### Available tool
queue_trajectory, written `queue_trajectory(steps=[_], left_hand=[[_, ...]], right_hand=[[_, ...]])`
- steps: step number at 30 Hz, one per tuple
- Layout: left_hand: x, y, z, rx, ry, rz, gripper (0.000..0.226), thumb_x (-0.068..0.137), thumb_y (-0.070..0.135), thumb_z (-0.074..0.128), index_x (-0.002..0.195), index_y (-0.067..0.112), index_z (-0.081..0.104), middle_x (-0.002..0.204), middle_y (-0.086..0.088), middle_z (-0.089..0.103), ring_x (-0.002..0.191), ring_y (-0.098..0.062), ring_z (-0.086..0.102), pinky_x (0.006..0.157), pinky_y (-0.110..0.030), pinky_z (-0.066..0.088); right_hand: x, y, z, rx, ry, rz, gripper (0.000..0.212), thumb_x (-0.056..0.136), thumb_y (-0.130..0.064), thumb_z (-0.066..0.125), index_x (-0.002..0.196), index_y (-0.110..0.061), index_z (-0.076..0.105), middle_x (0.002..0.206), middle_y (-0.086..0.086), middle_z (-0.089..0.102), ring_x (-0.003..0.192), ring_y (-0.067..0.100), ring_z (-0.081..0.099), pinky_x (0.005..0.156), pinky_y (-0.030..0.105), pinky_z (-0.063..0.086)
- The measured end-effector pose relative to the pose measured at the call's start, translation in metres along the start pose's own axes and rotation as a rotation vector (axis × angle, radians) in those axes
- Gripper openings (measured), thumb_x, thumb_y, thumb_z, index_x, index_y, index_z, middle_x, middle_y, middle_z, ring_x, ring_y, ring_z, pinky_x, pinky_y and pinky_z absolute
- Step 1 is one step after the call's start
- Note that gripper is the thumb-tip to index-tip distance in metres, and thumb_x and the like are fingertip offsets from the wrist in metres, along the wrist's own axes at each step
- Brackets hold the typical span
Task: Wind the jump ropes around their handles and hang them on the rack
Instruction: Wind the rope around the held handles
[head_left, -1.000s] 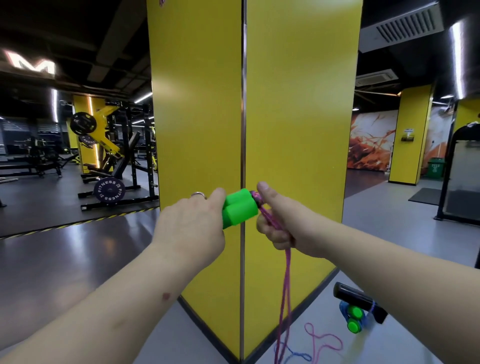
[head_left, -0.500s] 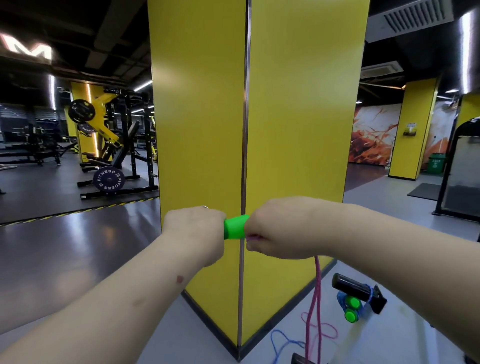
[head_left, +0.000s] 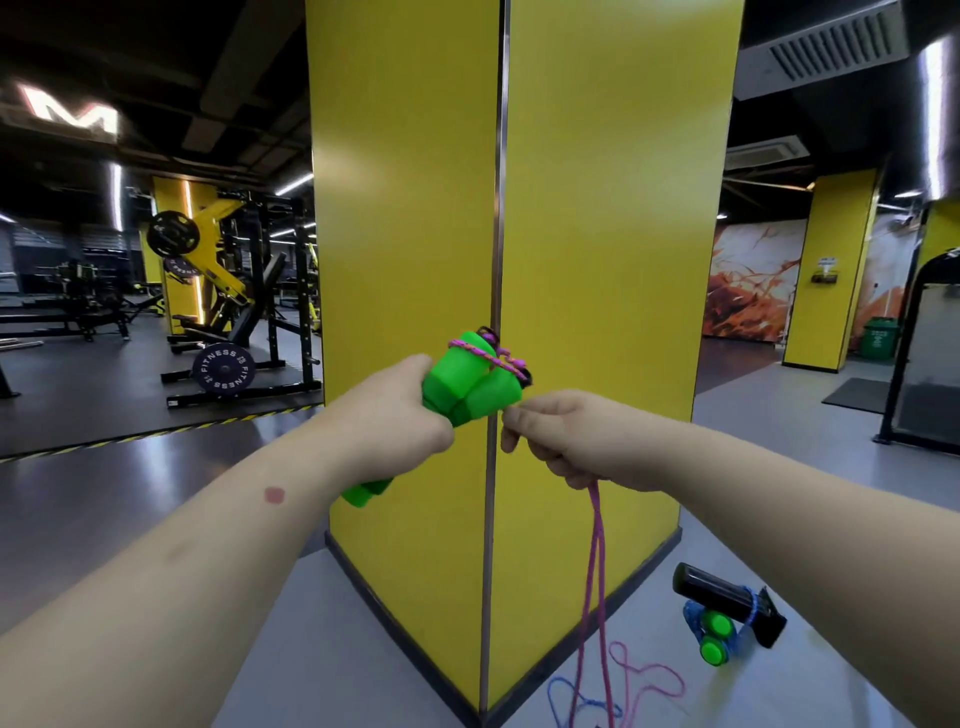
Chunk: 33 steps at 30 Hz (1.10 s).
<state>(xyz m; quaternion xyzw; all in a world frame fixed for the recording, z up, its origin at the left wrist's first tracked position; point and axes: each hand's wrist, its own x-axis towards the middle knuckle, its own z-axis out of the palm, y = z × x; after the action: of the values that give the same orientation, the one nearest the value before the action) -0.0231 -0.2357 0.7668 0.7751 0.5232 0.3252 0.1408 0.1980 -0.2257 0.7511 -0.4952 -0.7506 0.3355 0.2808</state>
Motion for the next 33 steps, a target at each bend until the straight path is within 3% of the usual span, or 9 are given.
queue_trajectory(steps=[4, 9, 14, 16, 21, 25, 28, 31, 33], left_hand=[[0.002, 0.0, 0.013, 0.251, 0.01, -0.126, 0.04, 0.082, 0.012, 0.056, 0.116, 0.026, 0.04, 0.084, -0.008, 0.058, 0.069, -0.024, 0.058, 0.052, -0.031, 0.038], [-0.009, 0.01, 0.034, 0.558, -0.101, -0.056, 0.036, 0.082, 0.013, 0.048, 0.112, 0.032, 0.042, 0.089, 0.0, 0.043, 0.068, -0.019, 0.051, 0.052, -0.032, 0.032], [-0.015, 0.004, 0.027, 0.661, -0.364, 0.09, 0.048, 0.084, 0.009, 0.049, 0.117, 0.044, 0.043, 0.105, 0.005, 0.051, 0.087, -0.02, 0.056, 0.06, -0.033, 0.046], [-0.018, 0.003, 0.021, 0.597, -0.398, 0.131, 0.052, 0.084, 0.011, 0.053, 0.121, 0.045, 0.044, 0.099, 0.01, 0.053, 0.089, -0.018, 0.058, 0.065, -0.036, 0.051], [-0.02, 0.006, 0.004, 0.164, -0.369, 0.166, 0.046, 0.082, 0.018, 0.074, 0.115, 0.043, 0.053, 0.086, 0.009, 0.065, 0.073, -0.009, 0.063, 0.063, -0.029, 0.05], [-0.019, 0.004, 0.002, -0.267, -0.305, 0.094, 0.057, 0.081, 0.009, 0.08, 0.123, 0.031, 0.048, 0.09, -0.008, 0.071, 0.069, -0.019, 0.067, 0.061, -0.035, 0.054], [-0.009, -0.003, 0.006, -0.352, -0.193, -0.033, 0.058, 0.088, 0.009, 0.075, 0.127, 0.026, 0.036, 0.092, -0.019, 0.073, 0.067, -0.024, 0.072, 0.062, -0.042, 0.058], [0.001, -0.009, 0.016, -0.049, -0.146, -0.095, 0.058, 0.09, 0.018, 0.071, 0.125, 0.029, 0.027, 0.096, -0.014, 0.069, 0.072, -0.028, 0.076, 0.064, -0.05, 0.061], [0.003, -0.009, 0.021, 0.222, -0.133, -0.099, 0.055, 0.088, 0.021, 0.067, 0.124, 0.029, 0.026, 0.096, -0.011, 0.067, 0.075, -0.029, 0.074, 0.061, -0.045, 0.059]], right_hand=[[-0.017, -0.023, 0.018, -0.796, 0.019, -0.074, 0.031, 0.105, -0.042, 0.038, 0.093, -0.023, 0.06, 0.076, -0.005, 0.053, 0.066, 0.01, 0.049, 0.058, 0.03, 0.036], [-0.027, -0.053, 0.015, -1.068, 0.028, -0.241, 0.024, 0.094, -0.041, 0.057, 0.08, -0.022, 0.061, 0.071, -0.004, 0.059, 0.066, 0.017, 0.055, 0.055, 0.033, 0.043], [-0.024, -0.056, -0.02, -0.665, -0.021, -0.209, 0.024, 0.072, -0.044, 0.086, 0.082, -0.027, 0.073, 0.065, -0.011, 0.063, 0.054, 0.0, 0.05, 0.047, 0.016, 0.038], [-0.017, -0.048, -0.028, -0.465, -0.024, -0.201, 0.022, 0.072, -0.038, 0.087, 0.084, -0.024, 0.075, 0.064, -0.008, 0.059, 0.056, 0.008, 0.047, 0.051, 0.023, 0.037], [0.003, -0.015, -0.026, 0.262, -0.092, -0.086, 0.023, 0.077, -0.034, 0.081, 0.082, -0.015, 0.069, 0.067, 0.008, 0.048, 0.056, 0.016, 0.037, 0.053, 0.027, 0.029], [0.005, 0.006, -0.002, 0.436, -0.137, 0.048, 0.029, 0.101, -0.018, 0.052, 0.073, -0.016, 0.059, 0.06, 0.001, 0.042, 0.051, 0.012, 0.032, 0.051, 0.025, 0.022], [-0.005, 0.005, 0.013, 0.175, -0.125, 0.083, 0.033, 0.105, -0.039, 0.044, 0.094, -0.013, 0.062, 0.064, -0.001, 0.033, 0.051, 0.012, 0.026, 0.048, 0.027, 0.02], [-0.019, -0.014, 0.018, -0.548, -0.007, 0.001, 0.032, 0.103, -0.045, 0.044, 0.094, -0.022, 0.066, 0.07, -0.001, 0.05, 0.058, 0.013, 0.045, 0.053, 0.028, 0.035], [-0.025, -0.026, 0.02, -0.773, 0.003, -0.097, 0.03, 0.101, -0.043, 0.048, 0.089, -0.021, 0.064, 0.072, -0.001, 0.057, 0.063, 0.014, 0.051, 0.054, 0.031, 0.04]])
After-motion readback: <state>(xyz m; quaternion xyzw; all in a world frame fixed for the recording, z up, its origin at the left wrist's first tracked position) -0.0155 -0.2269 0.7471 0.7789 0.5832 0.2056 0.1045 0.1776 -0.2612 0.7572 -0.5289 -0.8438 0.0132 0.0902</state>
